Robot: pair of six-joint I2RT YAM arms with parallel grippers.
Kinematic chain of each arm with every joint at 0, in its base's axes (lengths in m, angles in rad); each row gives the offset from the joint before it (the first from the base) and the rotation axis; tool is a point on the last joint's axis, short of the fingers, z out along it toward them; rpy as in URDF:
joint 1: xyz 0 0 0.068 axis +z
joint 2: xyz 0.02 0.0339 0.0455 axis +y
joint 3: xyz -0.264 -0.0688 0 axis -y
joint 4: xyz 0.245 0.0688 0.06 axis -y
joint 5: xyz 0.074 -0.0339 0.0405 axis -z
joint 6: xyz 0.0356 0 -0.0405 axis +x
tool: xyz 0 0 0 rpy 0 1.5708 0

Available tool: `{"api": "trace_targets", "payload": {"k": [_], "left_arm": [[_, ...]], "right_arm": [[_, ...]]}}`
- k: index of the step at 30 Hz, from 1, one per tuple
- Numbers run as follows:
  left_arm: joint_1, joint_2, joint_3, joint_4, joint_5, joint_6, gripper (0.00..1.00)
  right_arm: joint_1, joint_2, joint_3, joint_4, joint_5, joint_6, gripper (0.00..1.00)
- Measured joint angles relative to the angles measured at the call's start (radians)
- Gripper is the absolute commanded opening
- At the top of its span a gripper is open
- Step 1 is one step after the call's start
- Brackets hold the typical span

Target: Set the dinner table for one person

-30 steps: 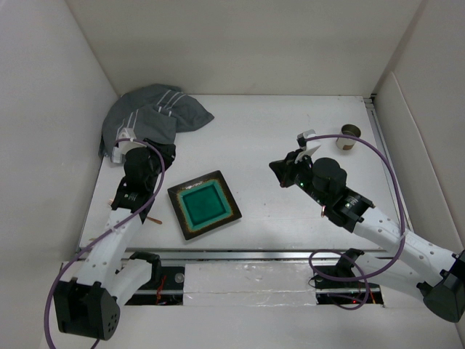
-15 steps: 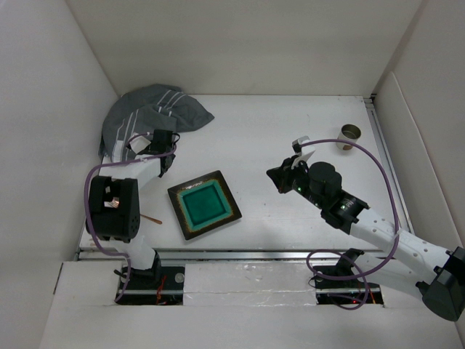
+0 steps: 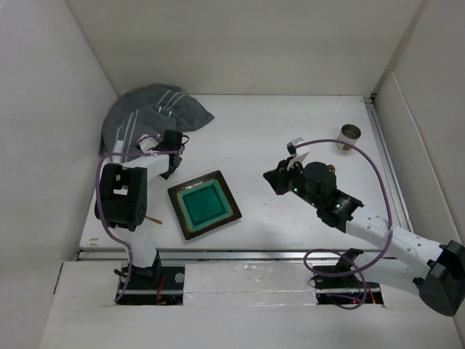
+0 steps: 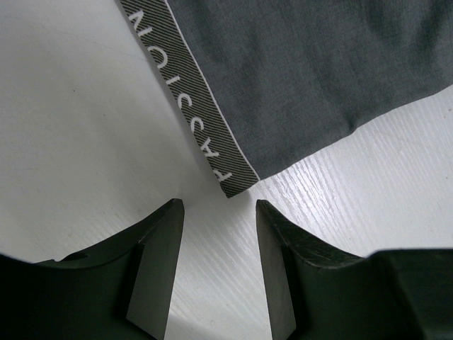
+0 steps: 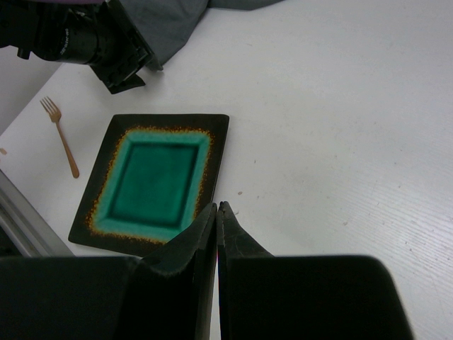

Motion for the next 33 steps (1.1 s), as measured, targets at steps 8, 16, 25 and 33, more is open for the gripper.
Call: {"api": "trace_targets", "payload": {"k": [8, 16, 25, 33], "left_arm": [[0.006, 0.019, 0.023, -0.015, -0.023, -0.036, 0.41], [0.035, 0.066, 0.078, -0.018, -0.04, -0.036, 0.29], [0.039, 0.07, 0.077, -0.019, -0.042, -0.022, 0.0], [0.023, -0.123, -0.099, 0.01, -0.029, -0.028, 0.0]], "right_arm": [[0.002, 0.009, 0.0, 0.005, -0.008, 0.0, 0.1], [0.004, 0.002, 0.0, 0.005, -0.009, 0.0, 0.12], [0.011, 0.075, 0.008, 0.055, 0.002, 0.017, 0.34], [0.004, 0.474, 0.259, 0.108, 0.061, 0.033, 0.46]]}}
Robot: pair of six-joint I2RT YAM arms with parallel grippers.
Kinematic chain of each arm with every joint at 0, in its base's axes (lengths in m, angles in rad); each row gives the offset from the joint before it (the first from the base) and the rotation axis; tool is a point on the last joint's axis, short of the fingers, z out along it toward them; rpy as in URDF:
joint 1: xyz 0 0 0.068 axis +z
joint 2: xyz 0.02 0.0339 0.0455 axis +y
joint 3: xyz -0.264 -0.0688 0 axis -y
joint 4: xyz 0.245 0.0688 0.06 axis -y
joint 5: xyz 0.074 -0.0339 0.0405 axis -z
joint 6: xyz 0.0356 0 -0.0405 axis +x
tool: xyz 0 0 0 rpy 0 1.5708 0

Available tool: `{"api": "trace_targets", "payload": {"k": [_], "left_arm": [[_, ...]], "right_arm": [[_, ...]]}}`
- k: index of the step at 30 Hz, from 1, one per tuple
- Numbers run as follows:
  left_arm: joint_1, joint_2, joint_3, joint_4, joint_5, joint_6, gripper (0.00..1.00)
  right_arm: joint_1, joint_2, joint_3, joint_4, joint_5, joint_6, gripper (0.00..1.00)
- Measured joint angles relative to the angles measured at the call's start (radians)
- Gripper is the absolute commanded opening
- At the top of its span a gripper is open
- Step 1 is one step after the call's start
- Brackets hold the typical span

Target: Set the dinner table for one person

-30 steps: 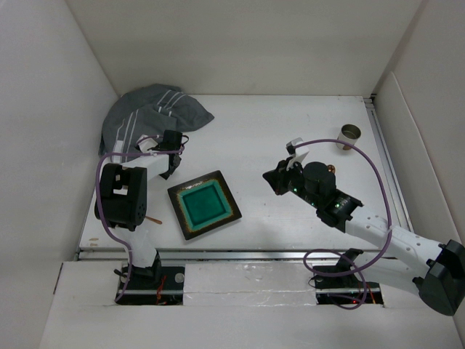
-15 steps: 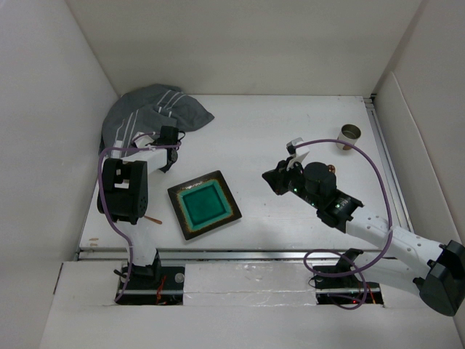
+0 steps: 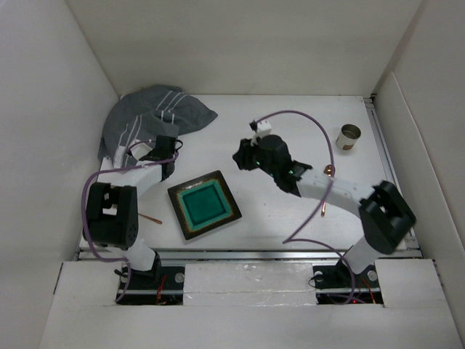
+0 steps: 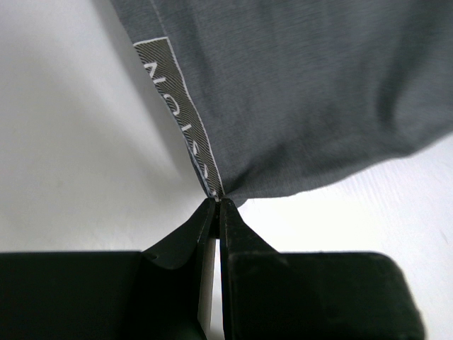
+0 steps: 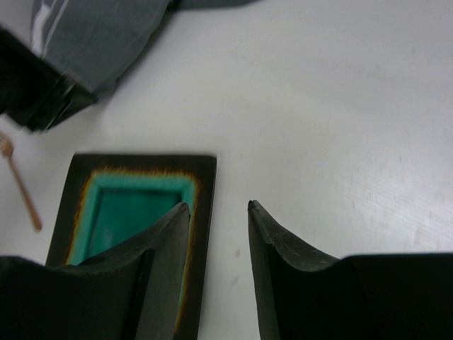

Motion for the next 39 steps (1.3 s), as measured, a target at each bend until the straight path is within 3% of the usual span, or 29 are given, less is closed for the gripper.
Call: {"api": "trace_targets", "payload": {"k": [6, 9, 17, 22, 27, 39], "left_arm": [[-0.023, -0.266, -0.106, 0.028, 0.082, 0.001, 0.0], [-0.023, -0.393, -0.174, 0.037, 0.135, 0.012, 0.0], [-0.023, -0.696, -0.312, 0.008, 0.228, 0.068, 0.0], [-0.023, -0.759, -0.316, -0.01, 0.277, 0.121, 0.0], [-0.023, -0.803, -0.36, -0.011, 0.356, 0.154, 0.0], [-0.067, -1.01, -0.406, -0.102, 0.454, 0.218, 0.0]], "right_arm": [[-0.051, 0.397, 0.419, -0.002, -0.015, 0.009, 0.47], [-0.09, 0.555, 0.574, -0.018, -0.04, 0.042, 0.55], [-0.159, 0.951, 1.084, -0.243, -0.04, 0.152, 0.67], [-0.162, 1.104, 1.326, -0.376, -0.032, 0.276, 0.7], [-0.165, 1.21, 1.491, -0.419, -0.04, 0.43, 0.7], [-0.195, 1.27, 1.511, -0.398, -0.041, 0.784, 0.64]]}}
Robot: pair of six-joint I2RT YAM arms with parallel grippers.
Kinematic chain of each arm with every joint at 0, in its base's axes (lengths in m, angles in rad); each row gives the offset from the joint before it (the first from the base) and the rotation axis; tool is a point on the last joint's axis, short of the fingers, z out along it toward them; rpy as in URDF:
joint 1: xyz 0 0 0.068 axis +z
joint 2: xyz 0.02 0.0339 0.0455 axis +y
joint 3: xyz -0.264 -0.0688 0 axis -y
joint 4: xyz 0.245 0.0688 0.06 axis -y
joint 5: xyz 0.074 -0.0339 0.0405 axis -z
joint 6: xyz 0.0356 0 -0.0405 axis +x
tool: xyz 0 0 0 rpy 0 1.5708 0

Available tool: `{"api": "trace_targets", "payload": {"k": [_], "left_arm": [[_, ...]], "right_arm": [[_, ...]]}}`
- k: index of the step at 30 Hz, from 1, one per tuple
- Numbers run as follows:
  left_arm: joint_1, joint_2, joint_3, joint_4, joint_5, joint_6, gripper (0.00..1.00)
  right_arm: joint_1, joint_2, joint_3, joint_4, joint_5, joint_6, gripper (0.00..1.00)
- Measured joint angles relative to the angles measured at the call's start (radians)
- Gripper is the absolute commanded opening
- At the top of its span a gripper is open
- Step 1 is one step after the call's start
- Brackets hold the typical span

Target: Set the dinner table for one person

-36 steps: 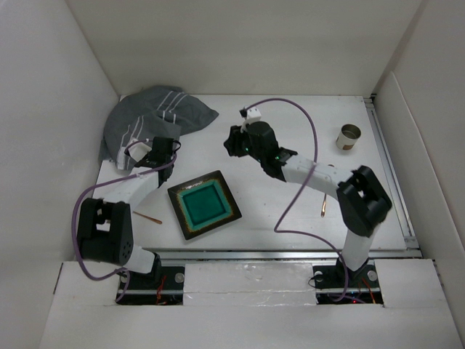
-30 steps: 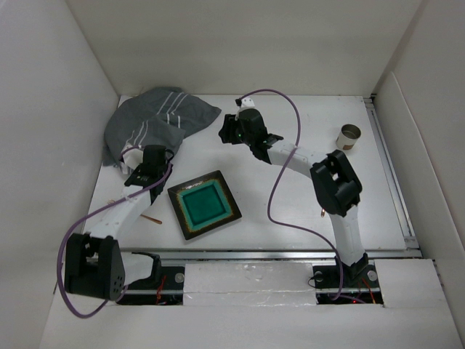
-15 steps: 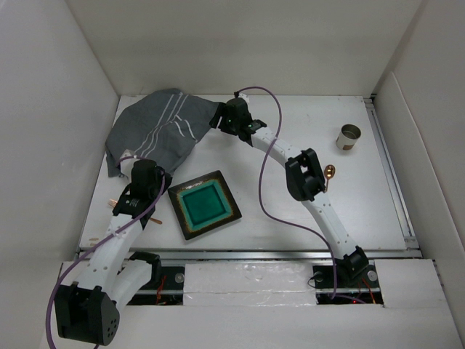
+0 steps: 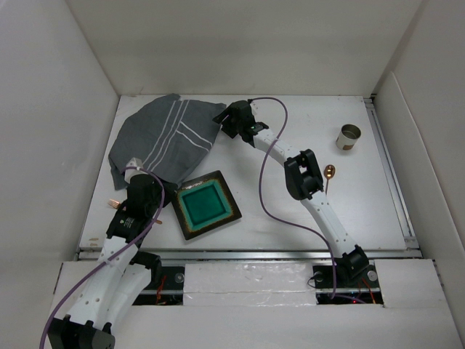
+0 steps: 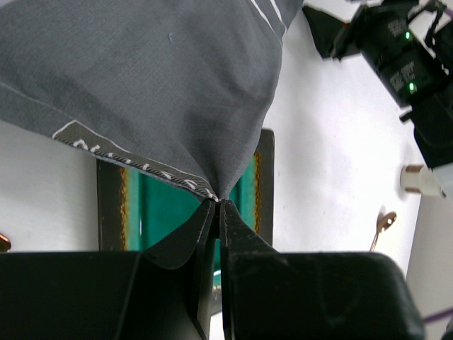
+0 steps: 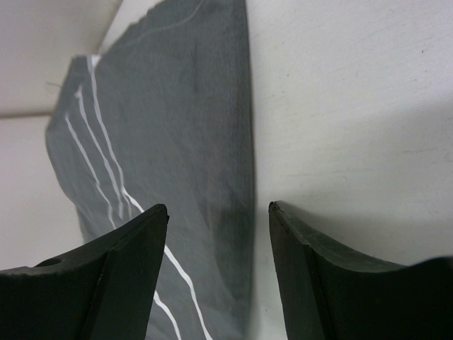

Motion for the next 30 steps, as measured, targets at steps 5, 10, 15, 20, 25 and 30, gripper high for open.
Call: {"api": "trace_targets", "payload": {"k": [5, 10, 15, 20, 25, 30], "left_arm": [[-0.028, -0.039, 0.018, -0.068, -0.006, 0.009, 0.0], [-0.034, -0.063, 0.08, -0.109, -0.031, 0.019, 0.0], [-0.034, -0.058, 0.113, -0.109, -0.059, 0.027, 0.0], [-0.034, -0.026, 0.114, -0.085, -0.082, 0.014, 0.0], [-0.034, 0.07, 0.069, 0.068, -0.087, -0.03, 0.0], [-0.036, 0.326, 0.105, 0.198, -0.101, -0.07, 0.0]], "right_arm": [[-0.003, 0.032, 0.02, 0.043, -0.011, 0.093, 0.61], [-0.003, 0.056, 0.036, 0.063, -0.015, 0.134, 0.25], [-0.004, 0.026, -0.076, 0.136, 0.017, 0.129, 0.01], [-0.024, -0.085, -0.244, 0.201, 0.064, 0.034, 0.0], [-0.114, -0.329, -0.531, 0.29, 0.1, -0.077, 0.0], [-0.217, -0.61, -0.899, 0.443, 0.114, -0.142, 0.0]]}}
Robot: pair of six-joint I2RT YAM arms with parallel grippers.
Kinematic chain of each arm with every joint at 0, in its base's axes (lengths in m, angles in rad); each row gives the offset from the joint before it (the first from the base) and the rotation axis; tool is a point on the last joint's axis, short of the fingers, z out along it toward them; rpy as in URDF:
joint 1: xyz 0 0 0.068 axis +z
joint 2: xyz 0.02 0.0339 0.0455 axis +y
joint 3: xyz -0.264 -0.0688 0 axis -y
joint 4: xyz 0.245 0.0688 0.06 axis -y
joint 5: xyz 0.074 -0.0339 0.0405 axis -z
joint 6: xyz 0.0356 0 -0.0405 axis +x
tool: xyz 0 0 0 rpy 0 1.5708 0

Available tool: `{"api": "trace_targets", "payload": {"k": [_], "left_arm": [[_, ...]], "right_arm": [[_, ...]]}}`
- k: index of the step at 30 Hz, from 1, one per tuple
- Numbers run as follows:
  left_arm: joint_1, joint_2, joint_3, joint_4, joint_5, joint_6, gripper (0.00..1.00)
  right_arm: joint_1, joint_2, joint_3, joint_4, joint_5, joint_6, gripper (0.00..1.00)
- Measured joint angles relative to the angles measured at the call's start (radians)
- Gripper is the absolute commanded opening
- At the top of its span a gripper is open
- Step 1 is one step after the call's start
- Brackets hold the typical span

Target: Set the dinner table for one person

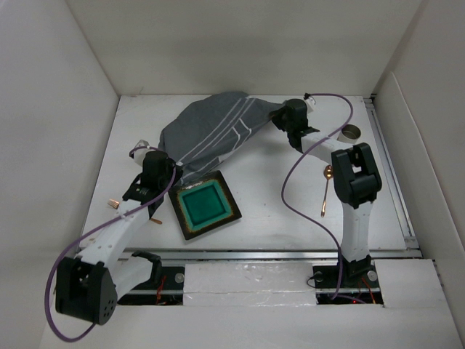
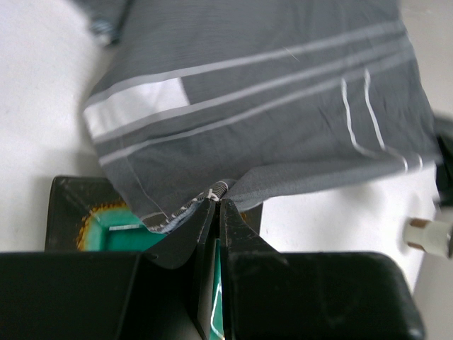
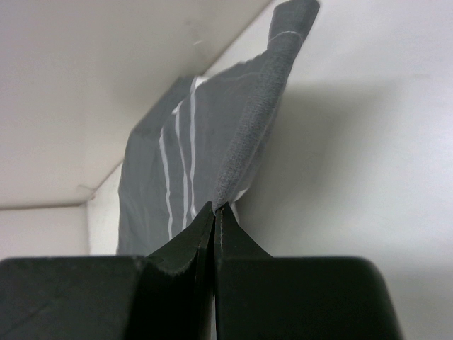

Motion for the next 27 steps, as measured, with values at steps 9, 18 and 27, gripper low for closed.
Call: {"api": "trace_targets", "payload": {"k": [9, 18, 27], "left_arm": [[0.0, 0.017, 0.075, -0.006, -0.115, -0.018, 0.0], [0.0, -0.134, 0.057, -0.026, -0.141, -0.006, 0.0], [0.0, -0.179, 0.005, -0.055, -0.135, -0.004, 0.0]], "right_arm": [[0.035, -0.181, -0.504, 0.149, 0.008, -0.005, 0.45], [0.017, -0.224, -0.589, 0.186, 0.01, 0.025, 0.67], [-0.027, -0.22, -0.599, 0.194, 0.0, 0.071, 0.6]]}}
